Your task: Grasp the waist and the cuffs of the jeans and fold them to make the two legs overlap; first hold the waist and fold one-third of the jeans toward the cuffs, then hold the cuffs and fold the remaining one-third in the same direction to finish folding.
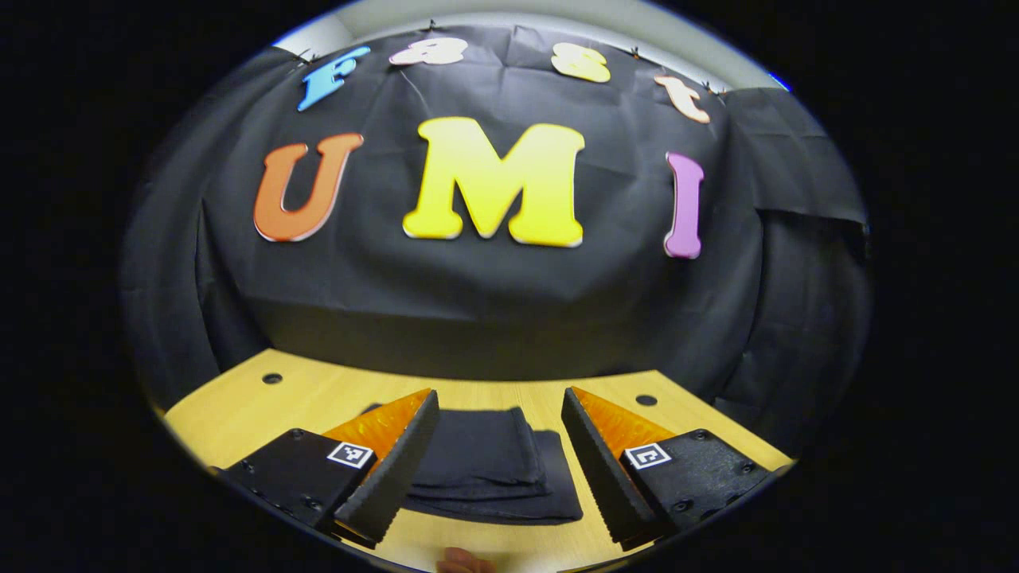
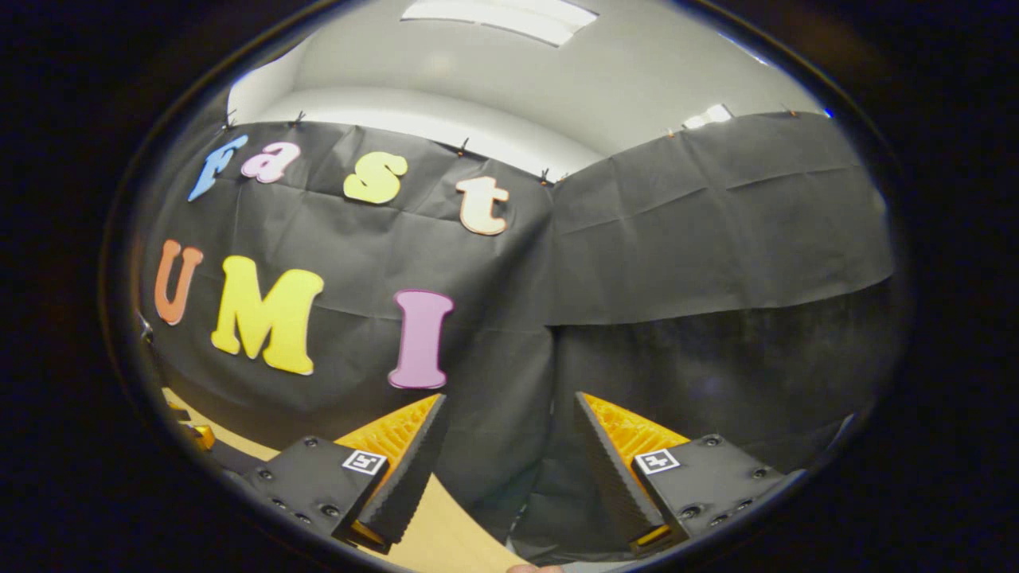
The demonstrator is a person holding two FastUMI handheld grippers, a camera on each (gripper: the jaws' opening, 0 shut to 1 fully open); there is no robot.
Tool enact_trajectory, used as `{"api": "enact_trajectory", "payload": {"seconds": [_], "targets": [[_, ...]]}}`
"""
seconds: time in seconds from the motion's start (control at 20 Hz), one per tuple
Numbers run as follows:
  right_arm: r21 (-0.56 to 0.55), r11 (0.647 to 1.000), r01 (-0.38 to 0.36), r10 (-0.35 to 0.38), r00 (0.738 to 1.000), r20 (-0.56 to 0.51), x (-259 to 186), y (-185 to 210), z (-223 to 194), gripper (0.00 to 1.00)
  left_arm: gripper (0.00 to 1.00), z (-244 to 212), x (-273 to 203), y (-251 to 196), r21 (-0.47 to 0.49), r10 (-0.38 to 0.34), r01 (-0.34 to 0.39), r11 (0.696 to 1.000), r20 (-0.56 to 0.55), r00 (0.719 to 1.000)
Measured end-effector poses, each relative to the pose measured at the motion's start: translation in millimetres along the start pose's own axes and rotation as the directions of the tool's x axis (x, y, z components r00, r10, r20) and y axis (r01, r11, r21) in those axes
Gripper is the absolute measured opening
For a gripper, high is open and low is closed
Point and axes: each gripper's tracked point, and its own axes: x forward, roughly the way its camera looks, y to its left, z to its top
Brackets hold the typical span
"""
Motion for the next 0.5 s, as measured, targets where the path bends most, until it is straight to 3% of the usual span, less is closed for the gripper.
{"api": "enact_trajectory", "payload": {"seconds": [0.2, 0.5], "targets": [[0.049, 0.99, -0.129, 0.129, 0.992, 0.003, 4.7, 97.1, -0.8, 0.97, 1.0, 53.4, -36.3, 43.4, 0.014, 0.049, -0.051, 0.999, 0.08, 0.996], [0.184, 0.936, -0.3, 0.312, 0.949, -0.041, -34.2, 229.7, -11.3, 0.96, 0.98, 85.7, -79.3, 94.3, 0.021, 0.105, -0.108, 0.994, 0.107, 0.989]]}}
